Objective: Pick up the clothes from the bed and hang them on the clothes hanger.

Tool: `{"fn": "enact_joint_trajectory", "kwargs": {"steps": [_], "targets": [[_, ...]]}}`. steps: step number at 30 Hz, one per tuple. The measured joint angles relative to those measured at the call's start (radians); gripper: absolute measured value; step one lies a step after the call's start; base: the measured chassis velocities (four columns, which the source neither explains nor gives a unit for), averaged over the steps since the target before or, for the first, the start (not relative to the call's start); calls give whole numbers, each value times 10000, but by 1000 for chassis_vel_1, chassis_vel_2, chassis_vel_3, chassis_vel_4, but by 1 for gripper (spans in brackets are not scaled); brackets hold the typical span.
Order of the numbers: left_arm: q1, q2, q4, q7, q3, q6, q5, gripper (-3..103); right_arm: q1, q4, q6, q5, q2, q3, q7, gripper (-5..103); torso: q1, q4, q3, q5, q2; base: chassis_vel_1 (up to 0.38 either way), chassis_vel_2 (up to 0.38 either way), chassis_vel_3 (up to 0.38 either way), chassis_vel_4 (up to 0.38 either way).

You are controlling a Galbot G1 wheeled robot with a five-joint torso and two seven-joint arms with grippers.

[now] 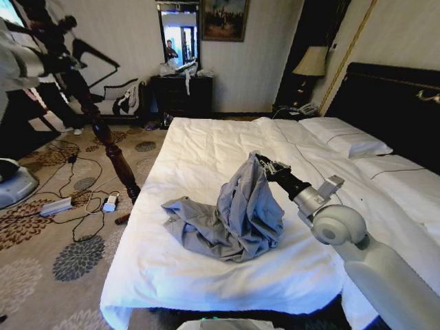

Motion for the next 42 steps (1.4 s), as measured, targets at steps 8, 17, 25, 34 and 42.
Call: {"fn": "enact_joint_trajectory", "kwargs": {"steps": [8,17,25,34,42], "targets": [[2130,1103,-2842,-411,-1638,74,-1019,16,-300,51,-59,57,-18,178,161,0,2,3,2,-10,0,0,0,0,0],[7072,2815,-6706,222,-4273,-1383,-1725,16,-733,52,9,167,-43,721,758,0,-1,19,1,-10,0,0,0,0,0],[8681,2668,-8546,1662,-4528,-2068,-1549,16,-1170,-5,-13,68,49,1148,1268,0,2,4,3,-4,-1,0,0,0,0],[10627,2593,-9688,3604,-4354,-2444,-685,16,-818,-158,-754,82,-237,1313,3430,0,2,1,3,-5,-1,0,0,0,0],[11207,2231,-10137,4049,-4169,-2420,-410,16,-313,-189,-756,435,-1117,974,4087,0,3,4,3,-9,-2,0,0,0,0]]}}
